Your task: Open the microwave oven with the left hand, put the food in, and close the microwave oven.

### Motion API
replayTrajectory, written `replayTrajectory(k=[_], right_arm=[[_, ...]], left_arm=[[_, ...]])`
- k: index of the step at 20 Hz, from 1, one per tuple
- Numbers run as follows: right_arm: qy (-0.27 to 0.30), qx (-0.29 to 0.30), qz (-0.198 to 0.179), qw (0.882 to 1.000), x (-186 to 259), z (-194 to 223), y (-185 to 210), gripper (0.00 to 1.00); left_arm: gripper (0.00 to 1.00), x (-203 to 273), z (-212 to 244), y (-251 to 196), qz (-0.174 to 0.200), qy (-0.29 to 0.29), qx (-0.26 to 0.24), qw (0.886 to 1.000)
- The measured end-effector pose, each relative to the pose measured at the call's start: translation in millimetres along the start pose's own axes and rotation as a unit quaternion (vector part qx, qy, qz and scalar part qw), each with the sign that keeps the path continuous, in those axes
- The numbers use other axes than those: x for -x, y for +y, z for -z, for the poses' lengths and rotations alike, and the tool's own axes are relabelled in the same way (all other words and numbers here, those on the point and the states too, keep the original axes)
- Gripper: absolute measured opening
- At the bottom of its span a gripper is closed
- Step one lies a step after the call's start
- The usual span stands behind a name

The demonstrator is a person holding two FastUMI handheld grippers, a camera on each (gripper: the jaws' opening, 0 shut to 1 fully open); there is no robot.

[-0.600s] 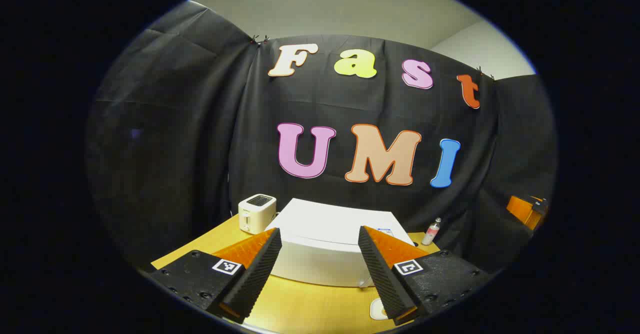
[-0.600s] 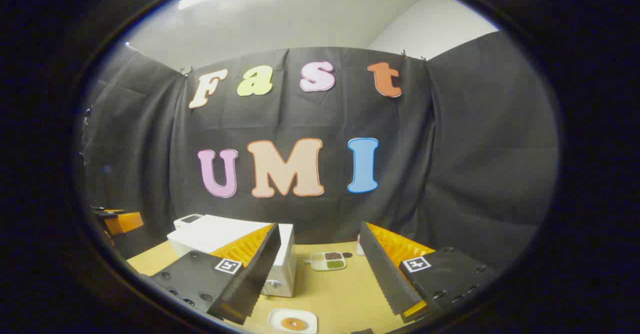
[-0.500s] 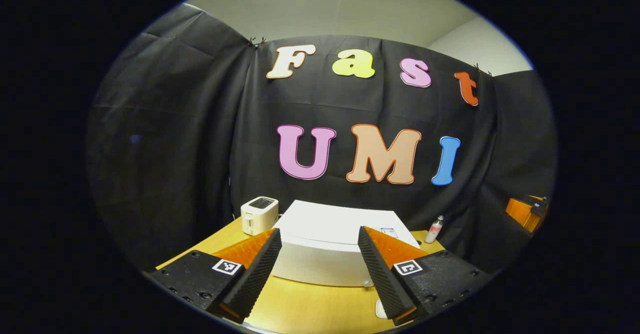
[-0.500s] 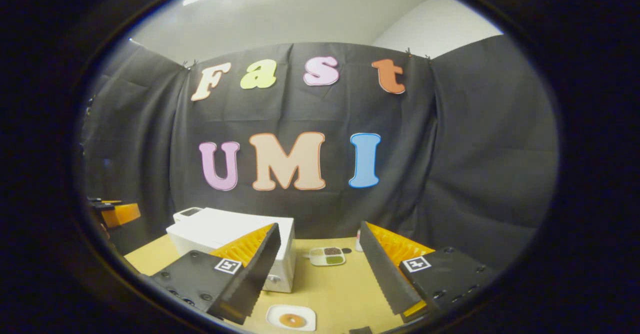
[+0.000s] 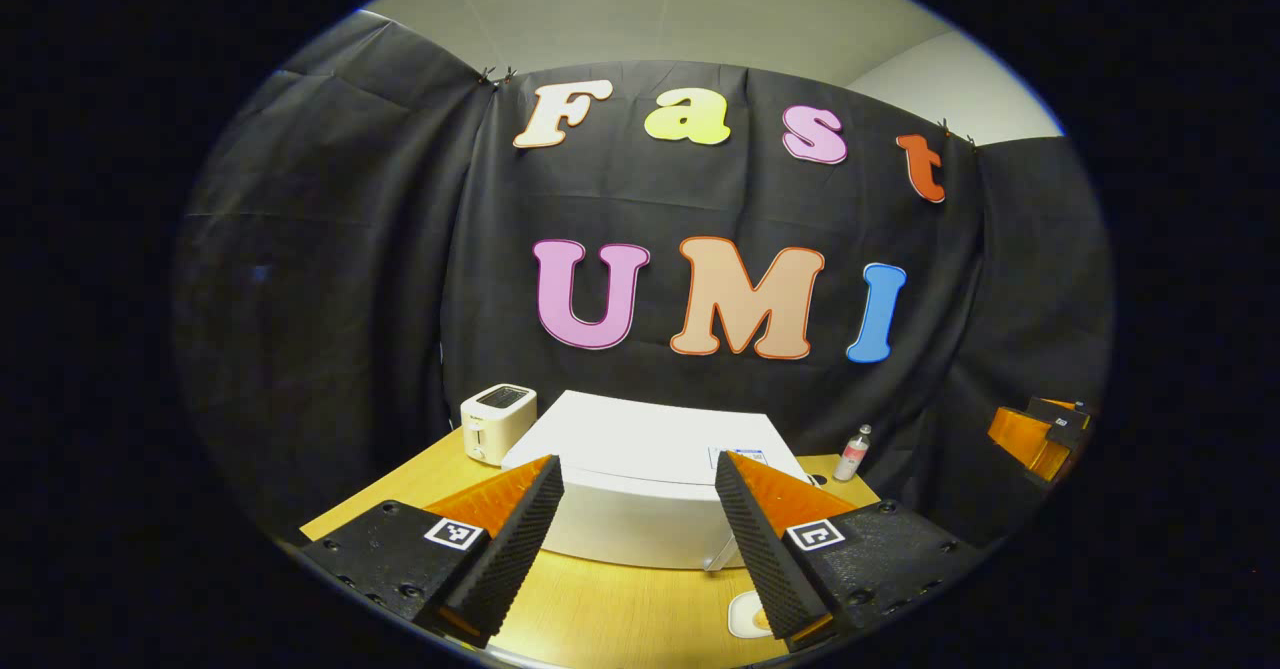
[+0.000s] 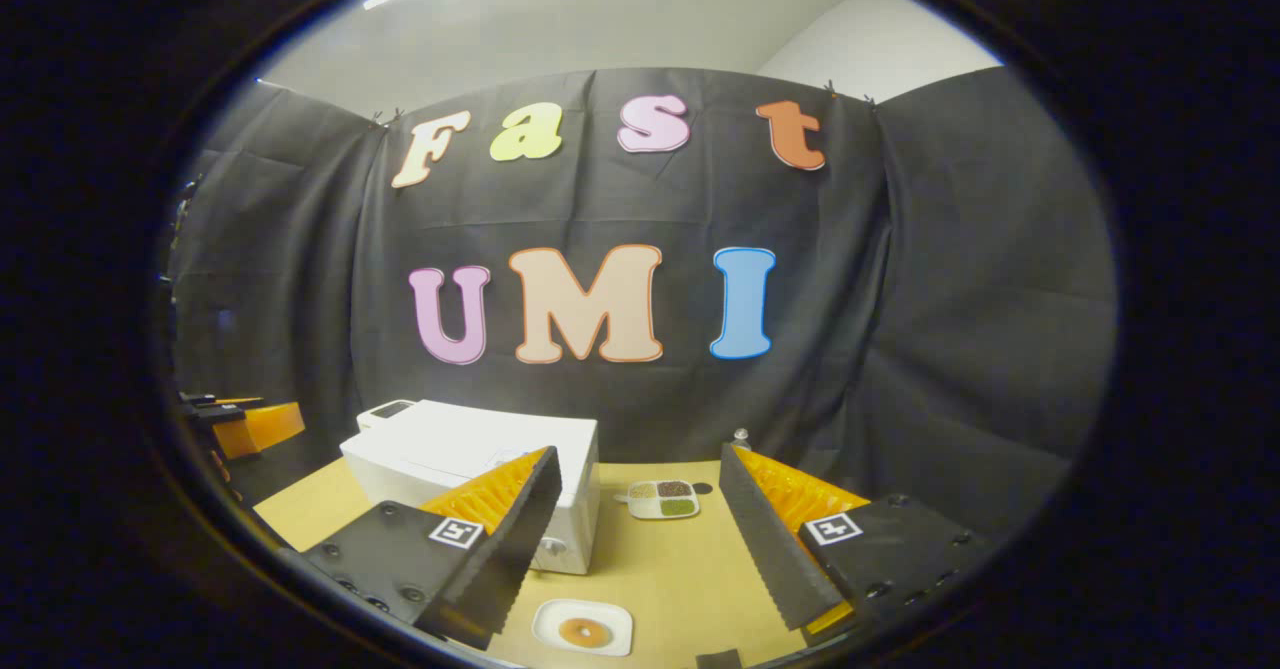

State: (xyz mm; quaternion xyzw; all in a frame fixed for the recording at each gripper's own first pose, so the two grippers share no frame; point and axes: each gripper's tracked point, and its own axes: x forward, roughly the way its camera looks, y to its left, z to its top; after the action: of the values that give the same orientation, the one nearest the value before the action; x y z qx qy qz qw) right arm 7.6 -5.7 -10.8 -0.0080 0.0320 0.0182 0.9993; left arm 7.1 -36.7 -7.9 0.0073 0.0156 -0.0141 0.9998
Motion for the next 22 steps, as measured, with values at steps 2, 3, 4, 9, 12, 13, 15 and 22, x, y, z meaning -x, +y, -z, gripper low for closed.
replayTrajectory(k=[2, 3, 4, 9, 12, 13, 15, 22], right_arm=[[0.002, -0.004, 0.006, 1.0, -2.8, 0.7, -10.1, 0.96], [0.002, -0.007, 0.007, 1.0, -4.4, 0.7, -12.7, 1.0], [0.002, -0.009, 0.009, 1.0, -6.6, 1.4, -16.4, 0.96], [0.005, -0.011, 0.018, 1.0, -9.7, 6.4, -29.2, 1.0], [0.015, -0.017, 0.025, 0.999, -10.7, 14.1, -35.6, 1.0], [0.019, -0.021, 0.03, 0.999, -10.3, 17.3, -39.2, 1.0], [0.027, -0.029, 0.039, 0.998, -7.6, 25.2, -44.1, 1.0], [0.046, -0.019, 0.07, 0.996, 6.8, 41.9, -59.5, 0.96]], left_arm=[[0.94, 0.0, -0.2, -3.4, 0.0, 0.0, 0.002, 1.0], [0.94, -0.1, -0.1, -5.4, 0.001, -0.001, 0.0, 1.0], [0.94, -0.6, 1.7, -6.7, 0.001, 0.001, -0.003, 1.0], [0.94, -3.5, 17.5, -23.5, 0.022, 0.023, -0.014, 0.999], [0.93, -9.2, 37.0, -36.0, 0.04, 0.043, -0.02, 0.998], [0.93, -11.7, 45.1, -40.0, 0.045, 0.052, -0.019, 0.997], [0.93, -16.0, 64.6, -49.6, 0.06, 0.071, -0.014, 0.996], [0.91, -35.8, 131.1, -73.6, 0.108, 0.128, -0.014, 0.986]])
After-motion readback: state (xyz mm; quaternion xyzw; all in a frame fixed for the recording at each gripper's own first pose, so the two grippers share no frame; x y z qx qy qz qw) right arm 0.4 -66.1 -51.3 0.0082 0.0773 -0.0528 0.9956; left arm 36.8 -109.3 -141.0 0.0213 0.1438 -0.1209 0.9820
